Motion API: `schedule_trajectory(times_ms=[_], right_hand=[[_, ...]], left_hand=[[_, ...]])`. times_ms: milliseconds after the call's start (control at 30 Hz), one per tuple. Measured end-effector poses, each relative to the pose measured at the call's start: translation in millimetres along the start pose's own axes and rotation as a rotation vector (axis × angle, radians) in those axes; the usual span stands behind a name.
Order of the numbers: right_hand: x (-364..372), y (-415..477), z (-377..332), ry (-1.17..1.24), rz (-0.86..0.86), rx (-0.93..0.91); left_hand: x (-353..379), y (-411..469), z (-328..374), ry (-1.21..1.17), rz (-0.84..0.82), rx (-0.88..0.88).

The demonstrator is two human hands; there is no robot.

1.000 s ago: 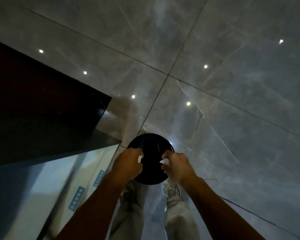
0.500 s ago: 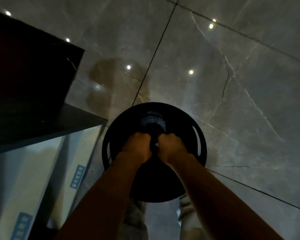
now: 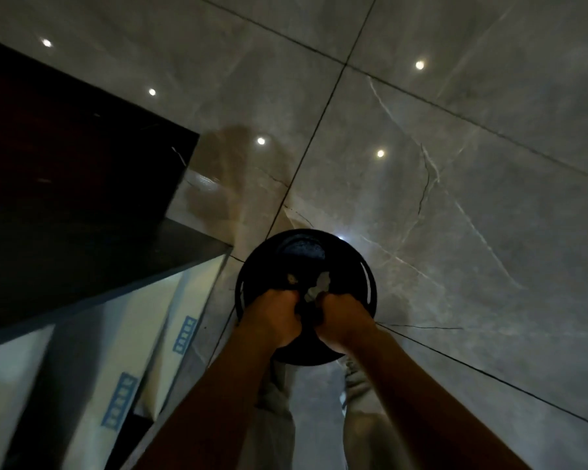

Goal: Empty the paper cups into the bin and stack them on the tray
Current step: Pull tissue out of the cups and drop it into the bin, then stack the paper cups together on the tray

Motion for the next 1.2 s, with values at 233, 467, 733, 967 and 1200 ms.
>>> schedule_trajectory(times_ms=[233,467,733,967,1200], right_hand=[[-37.6,-103.8,-38.6,-0.014,0.037,-0.029],[-48.3,-210.2,-72.7,-0.120,-0.038,-0.118],[-60.3,-329.0,-97.2,-0.093,-0.001,-0.093],[-55.4,-425.8,-95.4,-0.034,-0.024,-0.053],[-46.1,-489.0,-77.9,-0.098,-0.073,-0.012]], left_hand=[[-19.0,-120.1,-7.7,-0.153,0.025,-0.040],[-17.3,-230.5,-13.6,-0.230,-0.008,-0.052],[-5.3,-357.9,-20.5,-0.221,0.040,-0.093],[21.6,-458.6,-37.6,-0.286,0.068,-0.154],[60.3,-531.4,-55.6,-0.477,0.074,-0.217]])
Point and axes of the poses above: each hand's wrist, its own y-axis towards the middle knuckle, its own x-axis out of the palm, z = x × y, the point moved 6 cm from there along y, towards the middle knuckle, and after that the axes turned 15 degrees about -x, right-handed, at the moved point
